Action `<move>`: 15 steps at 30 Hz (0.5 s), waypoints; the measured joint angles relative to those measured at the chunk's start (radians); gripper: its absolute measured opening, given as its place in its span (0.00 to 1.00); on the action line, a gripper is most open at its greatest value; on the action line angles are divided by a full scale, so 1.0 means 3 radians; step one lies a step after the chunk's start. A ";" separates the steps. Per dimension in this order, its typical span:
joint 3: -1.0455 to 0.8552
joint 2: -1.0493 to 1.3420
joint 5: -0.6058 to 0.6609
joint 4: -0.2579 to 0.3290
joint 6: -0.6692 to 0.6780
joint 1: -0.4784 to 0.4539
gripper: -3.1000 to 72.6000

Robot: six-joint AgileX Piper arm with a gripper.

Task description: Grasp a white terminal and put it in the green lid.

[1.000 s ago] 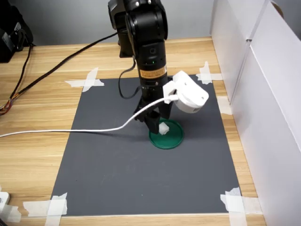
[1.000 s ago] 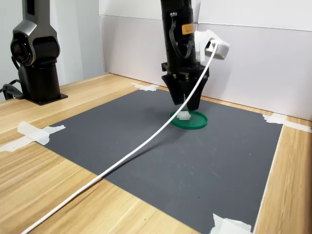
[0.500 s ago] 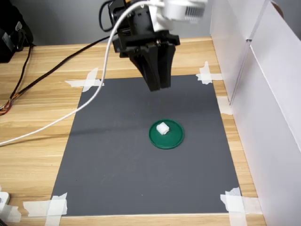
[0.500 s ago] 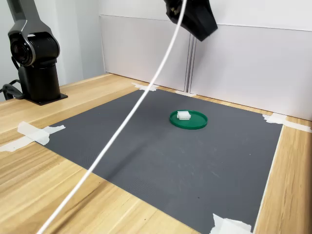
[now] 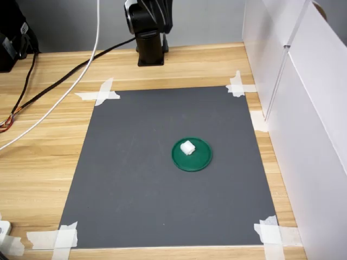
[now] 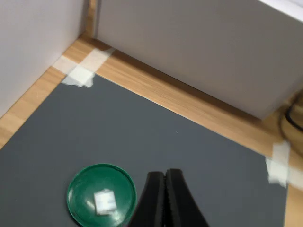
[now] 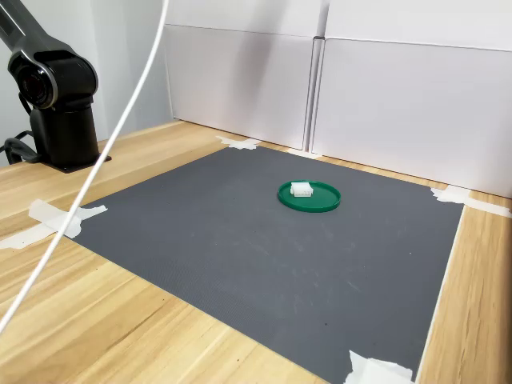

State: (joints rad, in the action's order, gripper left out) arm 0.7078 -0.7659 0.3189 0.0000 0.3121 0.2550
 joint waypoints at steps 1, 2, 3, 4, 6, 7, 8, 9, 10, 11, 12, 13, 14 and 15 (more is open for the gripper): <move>-0.0056 0.0080 -0.0014 0.0000 -0.0070 -0.0101 0.01; -0.0112 0.0158 -0.0038 0.0000 -0.0142 -0.0219 0.01; -0.0166 0.0233 -0.0079 0.0000 -0.0211 -0.0341 0.01; -0.0218 0.0306 -0.0124 0.0000 -0.0264 -0.0454 0.01; -0.0299 0.0454 -0.0178 0.0000 -0.0316 -0.0603 0.01; -0.0358 0.0528 -0.0190 0.0000 -0.0328 -0.0655 0.01; -0.0407 0.0601 -0.0190 0.0000 -0.0332 -0.0695 0.01; -0.0459 0.0675 -0.0194 0.0000 -0.0332 -0.0730 0.01; -0.0518 0.0751 -0.0198 0.0000 -0.0332 -0.0763 0.01; -0.0585 0.0833 -0.0207 0.0000 -0.0332 -0.0798 0.01; -0.0643 0.0902 -0.0217 0.0000 -0.0332 -0.0828 0.01; -0.0720 0.0991 -0.0216 0.0000 -0.0332 -0.0877 0.01; -0.0801 0.1081 -0.0221 0.0000 -0.0335 -0.0921 0.01; -0.0884 0.1171 -0.0221 0.0000 -0.0335 -0.0971 0.01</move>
State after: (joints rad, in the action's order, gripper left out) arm 0.4425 -0.4147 0.2524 0.0000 0.2116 -0.0364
